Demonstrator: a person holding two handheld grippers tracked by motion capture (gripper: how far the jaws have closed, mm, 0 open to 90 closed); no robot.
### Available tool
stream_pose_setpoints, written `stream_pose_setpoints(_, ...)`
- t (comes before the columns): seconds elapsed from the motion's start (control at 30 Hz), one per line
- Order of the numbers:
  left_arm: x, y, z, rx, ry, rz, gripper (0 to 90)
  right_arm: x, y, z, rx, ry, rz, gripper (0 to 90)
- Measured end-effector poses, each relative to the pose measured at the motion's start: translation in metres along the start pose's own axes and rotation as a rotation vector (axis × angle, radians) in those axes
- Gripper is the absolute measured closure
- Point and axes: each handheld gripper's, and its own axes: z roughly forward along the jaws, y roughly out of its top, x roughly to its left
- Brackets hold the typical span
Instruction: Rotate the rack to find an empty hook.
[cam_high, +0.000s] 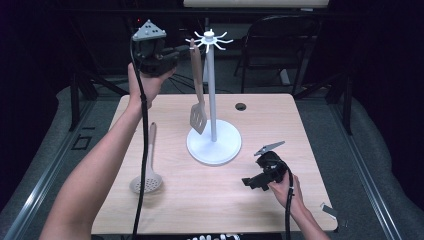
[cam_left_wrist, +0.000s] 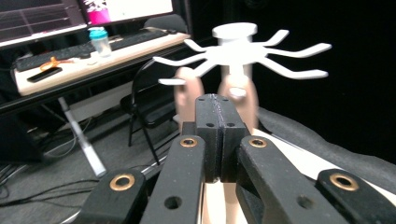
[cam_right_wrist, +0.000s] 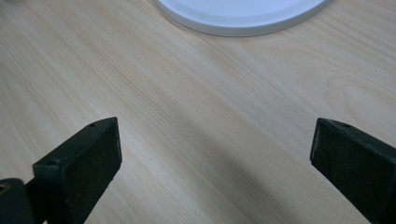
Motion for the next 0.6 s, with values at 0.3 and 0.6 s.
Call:
stream_pose_setpoints(0.3,-0.011,0.007,0.000,-0.008,-0.029,0.038,90.0,0.001,0.001,0.001,-0.002,0.004,0.003,1.8)
stream_pose_setpoints(0.6,-0.005,0.010,0.008,-0.004,-0.004,0.012,90.0,0.000,0.000,0.000,0.002,0.003,-0.001,1.8)
